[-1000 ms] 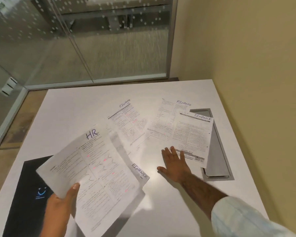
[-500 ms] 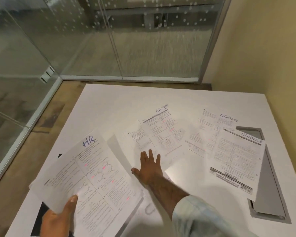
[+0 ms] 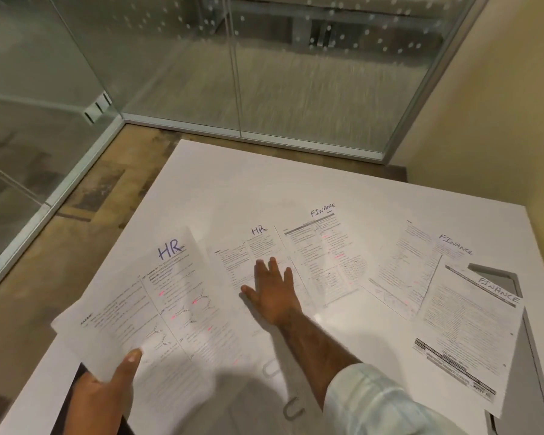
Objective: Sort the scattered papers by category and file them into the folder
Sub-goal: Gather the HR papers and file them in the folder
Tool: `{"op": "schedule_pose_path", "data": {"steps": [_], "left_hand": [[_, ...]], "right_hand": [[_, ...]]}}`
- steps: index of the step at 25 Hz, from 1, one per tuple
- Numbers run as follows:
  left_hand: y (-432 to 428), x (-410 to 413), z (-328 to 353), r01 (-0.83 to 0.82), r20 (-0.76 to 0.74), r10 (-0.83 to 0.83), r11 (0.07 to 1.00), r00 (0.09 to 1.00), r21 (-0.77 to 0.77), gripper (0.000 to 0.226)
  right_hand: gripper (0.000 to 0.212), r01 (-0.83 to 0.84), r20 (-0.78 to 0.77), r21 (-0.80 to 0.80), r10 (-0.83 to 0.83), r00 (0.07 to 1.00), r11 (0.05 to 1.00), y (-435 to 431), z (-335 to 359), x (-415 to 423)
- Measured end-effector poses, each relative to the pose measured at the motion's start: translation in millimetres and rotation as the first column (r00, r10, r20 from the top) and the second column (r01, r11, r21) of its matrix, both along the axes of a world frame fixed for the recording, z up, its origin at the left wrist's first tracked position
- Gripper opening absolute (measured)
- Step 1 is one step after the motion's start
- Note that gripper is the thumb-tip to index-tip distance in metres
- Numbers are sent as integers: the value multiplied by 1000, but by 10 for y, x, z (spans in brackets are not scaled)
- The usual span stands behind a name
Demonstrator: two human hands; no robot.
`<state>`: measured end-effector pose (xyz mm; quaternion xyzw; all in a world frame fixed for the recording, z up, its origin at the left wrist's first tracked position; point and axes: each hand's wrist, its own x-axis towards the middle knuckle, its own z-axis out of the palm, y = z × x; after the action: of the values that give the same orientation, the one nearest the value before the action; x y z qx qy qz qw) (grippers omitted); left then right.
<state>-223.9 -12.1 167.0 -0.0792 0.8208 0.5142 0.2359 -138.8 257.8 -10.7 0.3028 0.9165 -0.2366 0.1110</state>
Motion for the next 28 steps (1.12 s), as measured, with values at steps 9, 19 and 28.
{"op": "schedule_pose_path", "data": {"steps": [9,19,28], "left_hand": [[20,-101,23,-22,61,22,1000,998,-4,47],[-11,-240,127,-67,-54,67,998,996,5,59],[-296,-716,205,-172,30,176,979,984,-107,58]], "right_hand": [[90,431,224,136,-451,864,892,761,87,477],[107,-134,215,106,108,970,985,1141,386,-920],[106,-138,301,254,58,952,957,988,261,-942]]}}
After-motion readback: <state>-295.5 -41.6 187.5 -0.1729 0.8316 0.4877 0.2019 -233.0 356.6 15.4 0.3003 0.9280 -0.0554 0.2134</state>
